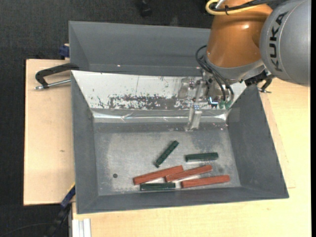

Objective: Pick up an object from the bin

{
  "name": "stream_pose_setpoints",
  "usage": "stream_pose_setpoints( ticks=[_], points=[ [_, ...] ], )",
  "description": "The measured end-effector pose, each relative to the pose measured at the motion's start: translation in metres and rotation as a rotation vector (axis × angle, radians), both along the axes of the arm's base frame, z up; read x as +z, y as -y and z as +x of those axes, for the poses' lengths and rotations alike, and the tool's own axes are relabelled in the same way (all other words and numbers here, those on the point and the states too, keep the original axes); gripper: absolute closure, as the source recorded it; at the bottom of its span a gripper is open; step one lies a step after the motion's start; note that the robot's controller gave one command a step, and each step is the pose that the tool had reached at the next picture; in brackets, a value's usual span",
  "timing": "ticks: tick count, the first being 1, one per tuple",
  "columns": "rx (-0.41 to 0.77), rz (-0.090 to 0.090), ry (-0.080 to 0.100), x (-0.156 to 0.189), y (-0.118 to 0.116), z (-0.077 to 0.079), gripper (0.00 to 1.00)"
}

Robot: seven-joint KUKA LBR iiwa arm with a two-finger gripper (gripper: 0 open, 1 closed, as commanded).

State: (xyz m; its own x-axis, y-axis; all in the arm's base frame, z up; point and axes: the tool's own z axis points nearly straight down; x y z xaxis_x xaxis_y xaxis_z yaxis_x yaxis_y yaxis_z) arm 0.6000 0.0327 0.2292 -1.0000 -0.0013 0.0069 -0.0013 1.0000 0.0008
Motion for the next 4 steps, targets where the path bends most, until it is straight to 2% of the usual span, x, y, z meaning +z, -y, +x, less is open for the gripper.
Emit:
stream_pose_setpoints(
  ticks=[1, 2, 3, 4],
  points=[
    [0.223, 0.001, 0.0, -0.162, -0.021, -0.005, 0.0],
    [0.08, -0.002, 0.007, -0.127, 0.062, -0.045, 0.0],
    [0.097, 0.005, 0.007, -0.128, -0.048, -0.057, 0.0],
    [0.312, 0.0, 0.007, -0.159, 0.019, -0.042, 0.0]
  ],
)
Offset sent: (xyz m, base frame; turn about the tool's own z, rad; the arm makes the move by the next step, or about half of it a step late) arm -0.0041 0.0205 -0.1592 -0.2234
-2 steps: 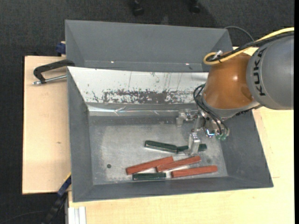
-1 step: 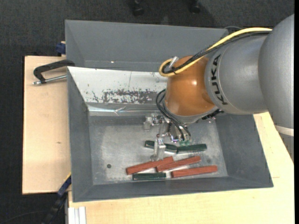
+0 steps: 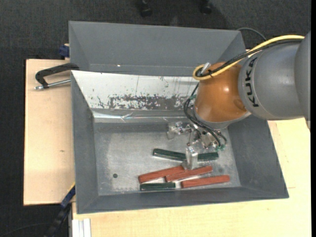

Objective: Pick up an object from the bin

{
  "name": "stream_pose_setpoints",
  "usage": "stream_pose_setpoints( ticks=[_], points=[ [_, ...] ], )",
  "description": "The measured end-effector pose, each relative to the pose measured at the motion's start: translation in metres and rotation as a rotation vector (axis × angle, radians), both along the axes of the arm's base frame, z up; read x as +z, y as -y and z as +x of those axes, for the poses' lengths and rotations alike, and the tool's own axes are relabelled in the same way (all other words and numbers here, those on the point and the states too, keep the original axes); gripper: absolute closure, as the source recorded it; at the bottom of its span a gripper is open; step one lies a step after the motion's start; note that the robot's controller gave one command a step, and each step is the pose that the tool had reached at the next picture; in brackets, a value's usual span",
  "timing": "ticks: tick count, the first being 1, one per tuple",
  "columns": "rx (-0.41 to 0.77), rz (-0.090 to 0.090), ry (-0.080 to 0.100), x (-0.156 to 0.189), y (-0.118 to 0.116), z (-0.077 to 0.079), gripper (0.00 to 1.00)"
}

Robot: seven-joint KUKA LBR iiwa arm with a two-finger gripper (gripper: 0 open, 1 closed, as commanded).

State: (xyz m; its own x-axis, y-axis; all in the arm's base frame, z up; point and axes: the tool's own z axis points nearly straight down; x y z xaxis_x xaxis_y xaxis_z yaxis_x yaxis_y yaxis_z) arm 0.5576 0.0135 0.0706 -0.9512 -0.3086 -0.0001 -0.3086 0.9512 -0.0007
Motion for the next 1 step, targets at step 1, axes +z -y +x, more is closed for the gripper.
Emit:
stream_pose_setpoints(
  ticks=[1],
  points=[
    [0.111, 0.004, 0.002, 0.001, -0.0607, -0.0109, 0.0]
  ],
)
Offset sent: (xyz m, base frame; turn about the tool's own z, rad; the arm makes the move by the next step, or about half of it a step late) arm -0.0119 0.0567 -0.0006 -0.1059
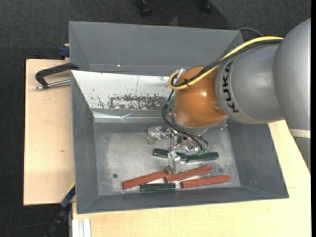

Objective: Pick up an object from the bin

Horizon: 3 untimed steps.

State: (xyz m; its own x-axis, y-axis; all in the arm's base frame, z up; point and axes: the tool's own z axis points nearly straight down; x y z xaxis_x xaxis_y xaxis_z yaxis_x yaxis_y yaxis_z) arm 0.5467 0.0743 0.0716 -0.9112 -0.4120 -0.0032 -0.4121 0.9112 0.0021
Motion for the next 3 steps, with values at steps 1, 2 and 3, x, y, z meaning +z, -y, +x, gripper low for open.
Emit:
stream_pose_setpoints(
  ticks=[1, 2, 3],
  points=[
    [-0.006, -0.002, -0.001, -0.001, 0.003, 0.0, 1.0],
    [-0.006, -0.001, 0.004, 0.006, 0.002, 0.001, 1.0],
    [-0.007, -0.001, 0.005, 0.017, 0.001, 0.003, 1.0]
  ],
)
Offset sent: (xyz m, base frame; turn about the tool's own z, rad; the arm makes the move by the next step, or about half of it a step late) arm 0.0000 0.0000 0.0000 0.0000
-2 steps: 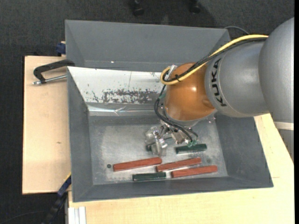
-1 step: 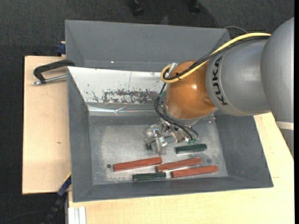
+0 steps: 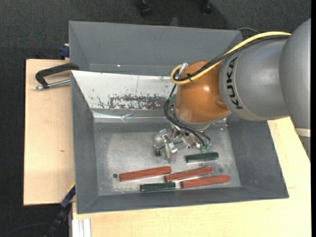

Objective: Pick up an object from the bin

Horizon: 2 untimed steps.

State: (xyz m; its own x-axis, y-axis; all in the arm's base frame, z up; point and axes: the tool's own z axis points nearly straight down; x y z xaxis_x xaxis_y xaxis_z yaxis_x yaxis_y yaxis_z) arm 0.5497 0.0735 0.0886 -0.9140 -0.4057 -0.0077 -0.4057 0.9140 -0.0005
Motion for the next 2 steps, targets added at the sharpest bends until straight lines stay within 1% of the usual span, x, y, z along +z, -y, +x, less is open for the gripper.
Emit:
stream_pose_setpoints(
  ticks=[1, 2],
  points=[
    [-0.001, 0.0, 0.003, 0.039, -0.001, 0.002, 1.0],
    [-0.001, 0.001, 0.006, 0.095, -0.003, 0.005, 1.0]
  ],
)
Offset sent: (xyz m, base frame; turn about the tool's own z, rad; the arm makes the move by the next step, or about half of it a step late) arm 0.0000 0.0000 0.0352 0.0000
